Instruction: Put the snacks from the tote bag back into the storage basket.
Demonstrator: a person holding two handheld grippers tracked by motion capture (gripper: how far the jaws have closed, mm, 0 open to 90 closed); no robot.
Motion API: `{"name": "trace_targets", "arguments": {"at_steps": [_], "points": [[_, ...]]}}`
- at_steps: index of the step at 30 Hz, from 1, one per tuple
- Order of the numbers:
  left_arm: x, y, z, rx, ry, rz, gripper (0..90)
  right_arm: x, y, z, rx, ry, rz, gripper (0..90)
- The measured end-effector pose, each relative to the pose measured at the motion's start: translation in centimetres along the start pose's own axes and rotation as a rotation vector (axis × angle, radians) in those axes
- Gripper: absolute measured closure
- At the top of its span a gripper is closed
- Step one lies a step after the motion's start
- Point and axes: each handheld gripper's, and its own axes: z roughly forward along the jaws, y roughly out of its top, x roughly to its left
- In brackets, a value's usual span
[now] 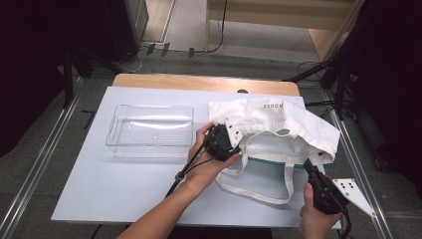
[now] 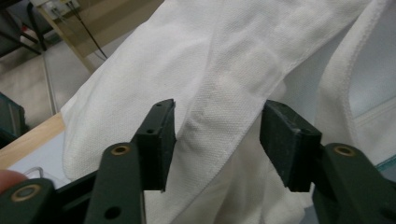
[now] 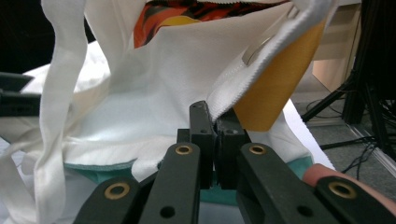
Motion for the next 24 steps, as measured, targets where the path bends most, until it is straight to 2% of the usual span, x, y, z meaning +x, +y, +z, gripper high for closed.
{"name": "trace_targets", "arguments": {"at_steps": [2,4,5,6,7,8,11,13,14,15,17,19,21,23,24], "points": [[0.6,0.2,0.2,0.009,-0.024,-0.029,58.5,-0.2,0.0,-0.1,0.012,-0.016,-0.008,89.5],[1.2,0.3,0.2,0.015,-0.036,-0.049,68.2,-0.4,-0.1,-0.1,0.022,-0.025,0.006,89.5],[1.5,0.3,0.0,0.016,-0.036,-0.058,78.1,-0.5,-0.1,-0.1,0.028,-0.032,0.007,89.6],[1.9,0.3,-0.2,0.009,-0.056,-0.074,88.7,-0.6,-0.2,-0.1,0.028,-0.039,0.004,89.7],[2.2,0.4,-0.4,0.003,-0.083,-0.084,89.6,-0.6,-0.2,-0.2,0.03,-0.043,0.01,89.7],[2.7,0.4,-0.8,-0.004,-0.131,-0.103,89.8,-0.7,-0.2,-0.2,0.028,-0.045,0.011,89.7],[3.3,0.4,-1.9,-0.05,-0.181,-0.135,89.9,-0.9,0.0,-0.4,0.008,-0.035,0.025,89.7],[3.0,0.0,-2.3,-0.083,-0.166,-0.126,88.8,-0.8,0.0,-0.5,-0.001,-0.028,0.023,89.7],[2.8,-0.2,-2.3,-0.079,-0.176,-0.12,83.0,-0.8,0.0,-0.5,-0.004,-0.028,0.021,89.7],[2.6,-0.6,-2.2,-0.08,-0.172,-0.127,70.7,-0.8,0.0,-0.5,-0.003,-0.027,0.023,89.6],[2.4,-1.6,-2.0,-0.094,-0.145,-0.157,52.1,-0.7,0.0,-0.5,-0.002,-0.027,0.025,89.6],[2.4,-2.4,-1.9,-0.107,-0.153,-0.189,38.2,-0.8,0.0,-0.5,-0.004,-0.025,0.026,89.5],[2.1,-2.9,-1.7,-0.093,-0.136,-0.177,29.5,-0.9,0.0,-0.5,-0.002,-0.022,0.033,89.5],[1.7,-3.1,-1.5,-0.078,-0.133,-0.145,25.2,-0.9,0.0,-0.5,-0.004,-0.022,0.033,89.4],[1.5,-3.1,-1.5,-0.077,-0.107,-0.137,24.7,-0.9,0.0,-0.5,-0.004,-0.022,0.031,89.4]]}}
